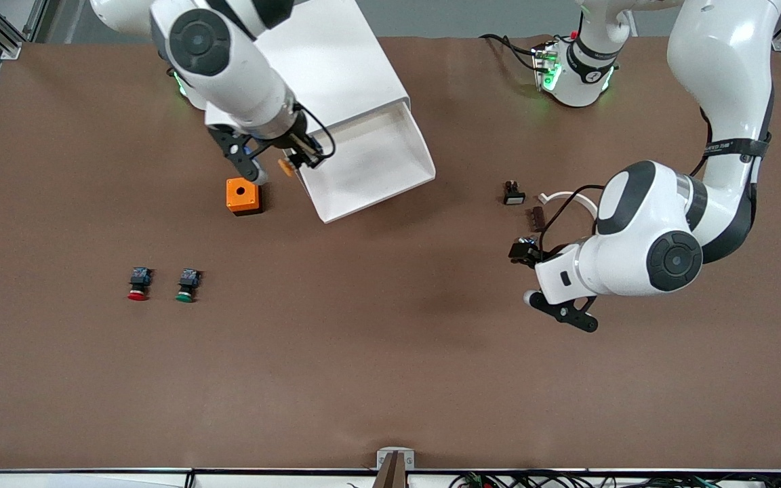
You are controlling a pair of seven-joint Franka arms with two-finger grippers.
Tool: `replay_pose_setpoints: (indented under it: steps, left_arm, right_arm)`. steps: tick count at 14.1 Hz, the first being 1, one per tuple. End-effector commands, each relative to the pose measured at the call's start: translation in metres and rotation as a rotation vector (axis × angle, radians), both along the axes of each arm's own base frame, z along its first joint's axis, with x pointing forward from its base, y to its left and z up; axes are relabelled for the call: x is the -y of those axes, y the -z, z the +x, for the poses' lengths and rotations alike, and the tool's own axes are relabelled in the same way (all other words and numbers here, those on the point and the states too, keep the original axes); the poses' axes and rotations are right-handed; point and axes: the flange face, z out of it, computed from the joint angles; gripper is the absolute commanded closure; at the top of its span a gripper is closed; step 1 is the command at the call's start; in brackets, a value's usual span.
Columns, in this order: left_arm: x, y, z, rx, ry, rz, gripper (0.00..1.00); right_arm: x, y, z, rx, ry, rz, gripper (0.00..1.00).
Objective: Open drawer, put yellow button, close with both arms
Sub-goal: 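Carry the yellow button into the open drawer with the right gripper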
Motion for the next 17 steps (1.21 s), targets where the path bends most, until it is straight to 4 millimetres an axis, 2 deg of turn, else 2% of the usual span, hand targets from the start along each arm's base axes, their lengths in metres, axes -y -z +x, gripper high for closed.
replay_pose_setpoints:
  steps: [1,3,5,8,11,14,17]
  left_arm:
    - [-0.005,-0.025,0.001,0.064,-0.016,0.019,0.00]
    - [-0.007,-0.023,0.002,0.068,-0.012,0.019,0.00]
    - [-0.011,-0.019,0.006,0.076,-0.018,0.019,0.00]
    - [-0.008,-0.015,0.007,0.085,-0.013,0.023,0.00]
    - [-0.019,-0.016,0.014,0.153,0.016,0.114,0.00]
    - [-0.025,0.009,0.019,0.136,0.022,0.138,0.00]
    - [-0.022,0.011,0.019,0.133,-0.001,0.142,0.00]
  right_arm:
    - [-0.040,0.024,-0.006,0.012,0.080,0.015,0.73]
    - [-0.061,0.036,-0.011,0.032,0.100,0.027,0.73]
    - [-0.073,0.050,-0.012,0.039,0.120,0.028,0.73]
    - [-0.075,0.064,-0.010,0.025,0.129,0.011,0.73]
    - [-0.082,0.081,-0.013,0.008,0.138,-0.009,0.71]
    - [-0.084,0.091,-0.013,0.001,0.136,-0.021,0.70]
    - [-0.092,0.101,-0.020,-0.010,0.120,-0.034,0.65]
